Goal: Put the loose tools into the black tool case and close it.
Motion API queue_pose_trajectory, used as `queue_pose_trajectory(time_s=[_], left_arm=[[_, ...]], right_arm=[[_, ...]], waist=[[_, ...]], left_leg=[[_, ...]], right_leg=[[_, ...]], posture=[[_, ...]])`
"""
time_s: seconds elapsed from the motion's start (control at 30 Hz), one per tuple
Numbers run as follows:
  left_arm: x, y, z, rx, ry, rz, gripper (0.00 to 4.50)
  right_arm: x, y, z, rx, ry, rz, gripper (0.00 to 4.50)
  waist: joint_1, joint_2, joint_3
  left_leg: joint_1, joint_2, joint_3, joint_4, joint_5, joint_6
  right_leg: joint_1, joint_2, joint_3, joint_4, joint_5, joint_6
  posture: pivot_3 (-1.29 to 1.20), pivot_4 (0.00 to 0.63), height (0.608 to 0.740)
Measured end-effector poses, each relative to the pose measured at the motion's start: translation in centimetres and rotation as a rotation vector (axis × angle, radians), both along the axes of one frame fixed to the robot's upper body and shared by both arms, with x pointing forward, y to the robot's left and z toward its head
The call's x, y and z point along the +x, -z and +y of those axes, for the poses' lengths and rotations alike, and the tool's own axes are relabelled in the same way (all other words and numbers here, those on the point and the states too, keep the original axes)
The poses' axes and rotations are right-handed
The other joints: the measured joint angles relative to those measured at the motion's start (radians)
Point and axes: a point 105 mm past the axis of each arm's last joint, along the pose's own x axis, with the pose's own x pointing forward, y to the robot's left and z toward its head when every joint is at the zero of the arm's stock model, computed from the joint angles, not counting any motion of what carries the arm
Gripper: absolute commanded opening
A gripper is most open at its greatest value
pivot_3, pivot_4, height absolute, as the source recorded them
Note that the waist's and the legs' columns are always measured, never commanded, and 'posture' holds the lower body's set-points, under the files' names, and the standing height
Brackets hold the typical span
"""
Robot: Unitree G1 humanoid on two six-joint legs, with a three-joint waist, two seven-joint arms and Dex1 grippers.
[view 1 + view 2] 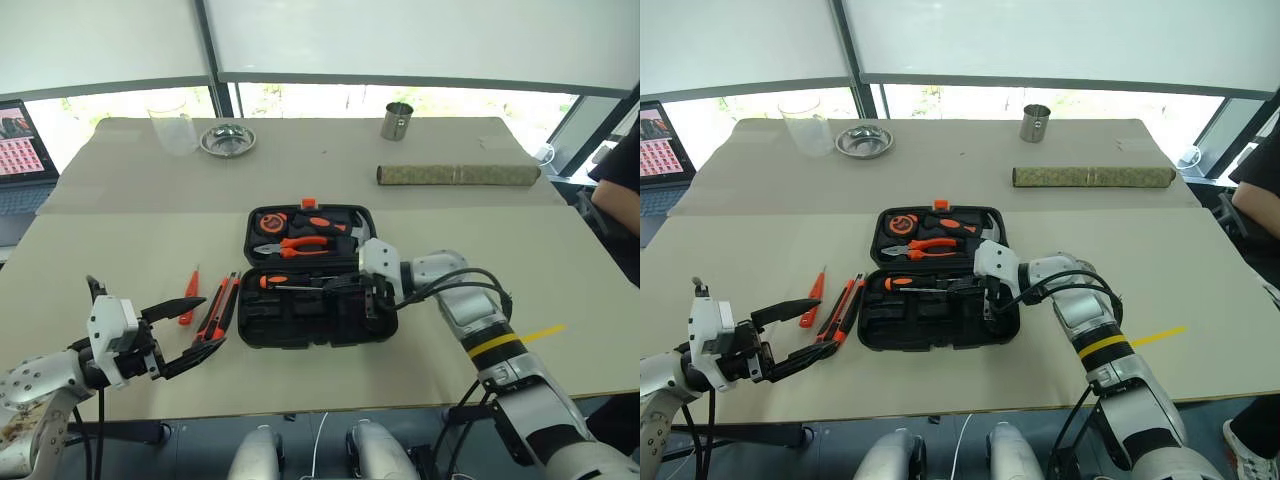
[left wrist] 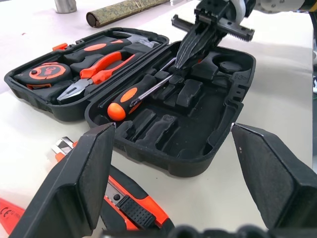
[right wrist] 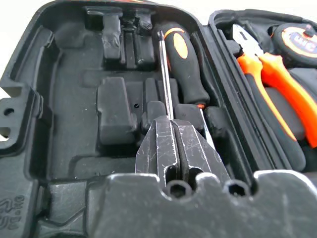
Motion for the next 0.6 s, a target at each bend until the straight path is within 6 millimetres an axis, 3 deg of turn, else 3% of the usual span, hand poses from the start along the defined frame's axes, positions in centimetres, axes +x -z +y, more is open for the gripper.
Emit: queue_pose_trajectory(time_s=[0.4,0.6], left_arm=[[0.0,0.1,0.0,0.003,-0.004,0.003,3.97],[-0.3,0.5,0.2,0.004,-0.011,0.024,3.97]], right_arm=[[0.5,0.3,1.2,-0.072,-0.007,0.018,0.01],[0.7,0.7,2.4,-0.165,0.0,0.008,0.01]], waist=[[-0.008,0.0,0.0],[-0.016,-0.001,-0.001]], left_leg=[[0.006,0.001,0.0,0.0,0.0,0.0],[0.021,0.002,0.001,-0.003,0.0,0.0]], right_leg=[[0.004,0.001,0.0,0.002,0.0,-0.001],[0.018,0.001,0.0,0.001,-0.001,-0.003]], posture=[[0.0,0.15,0.74],[0.0,0.15,0.74]])
